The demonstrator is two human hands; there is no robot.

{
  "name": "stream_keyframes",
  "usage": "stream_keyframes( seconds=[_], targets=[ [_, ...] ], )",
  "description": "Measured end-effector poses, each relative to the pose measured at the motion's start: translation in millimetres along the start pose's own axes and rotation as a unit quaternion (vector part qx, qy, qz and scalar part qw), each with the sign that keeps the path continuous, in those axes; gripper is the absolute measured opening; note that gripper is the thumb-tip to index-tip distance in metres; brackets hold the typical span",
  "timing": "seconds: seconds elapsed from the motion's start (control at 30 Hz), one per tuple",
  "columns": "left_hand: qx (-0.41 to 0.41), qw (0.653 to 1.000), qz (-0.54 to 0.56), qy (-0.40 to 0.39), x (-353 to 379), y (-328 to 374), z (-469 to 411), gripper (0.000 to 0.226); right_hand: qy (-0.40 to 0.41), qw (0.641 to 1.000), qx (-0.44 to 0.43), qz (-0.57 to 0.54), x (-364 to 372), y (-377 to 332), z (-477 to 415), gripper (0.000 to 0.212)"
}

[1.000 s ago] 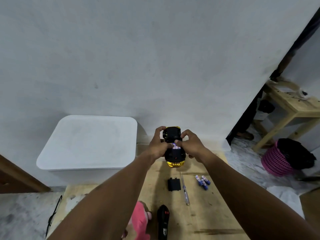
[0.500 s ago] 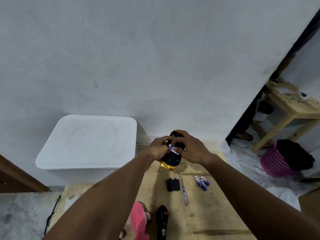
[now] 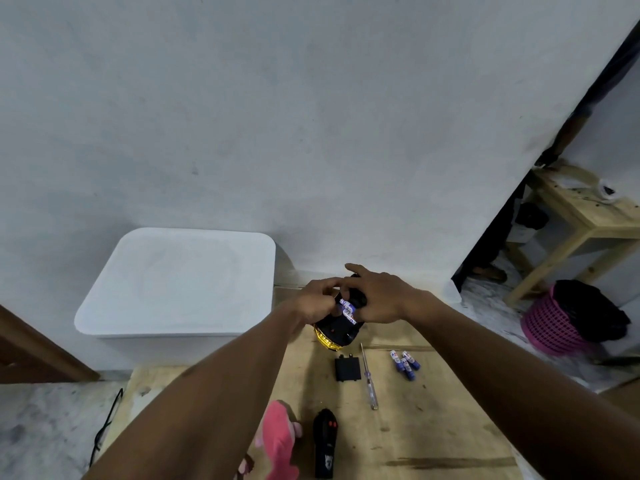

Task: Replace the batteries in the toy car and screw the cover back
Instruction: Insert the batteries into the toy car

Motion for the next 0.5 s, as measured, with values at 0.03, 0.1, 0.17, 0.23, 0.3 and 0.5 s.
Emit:
stream_keyframes(
  seconds=[0.03,0.1,0.17,0.23,0.3,0.5],
  targets=[
    [-0.002,1.000,0.001,-0.002,-0.3,-1.9,0.2,0.066,-0.016,1.000,-0.004,0.002,0.7,0.0,0.4,0.046],
    [-0.005,1.000,0.003,-0.005,-3.9,-3.5,2.0,0.067,-0.042,0.999,-0.019,0.015,3.1,-2.0,1.7,0.066],
    [-0.009,1.000,0.006,-0.008,-8.8,-4.2,3.1,0.062,-0.053,0.997,-0.028,0.044,4.9,-5.3,1.7,0.089],
    [-0.011,1.000,0.024,-0.008,-12.1,-4.6,4.6,0.058,-0.039,0.996,-0.041,0.073,4.4,-12.8,0.1,0.090],
    [-0.011,0.999,0.052,-0.002,-14.2,-6.0,5.7,0.051,-0.015,0.995,-0.051,0.083,2.6,-17.3,-1.6,0.081],
    [0.002,0.998,0.067,0.022,-18.5,-10.4,1.6,0.053,0.056,0.996,-0.056,0.030,-9.6,-11.7,3.9,0.067]
  ],
)
Point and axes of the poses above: each hand's wrist, its own z-axis away from the middle knuckle, its own x-axis out of the palm, y = z × x, the point moved 10 cm from there along -z, towards the middle knuckle, and after that the axes turned 14 degrees about -y, right-handed, at the moved point
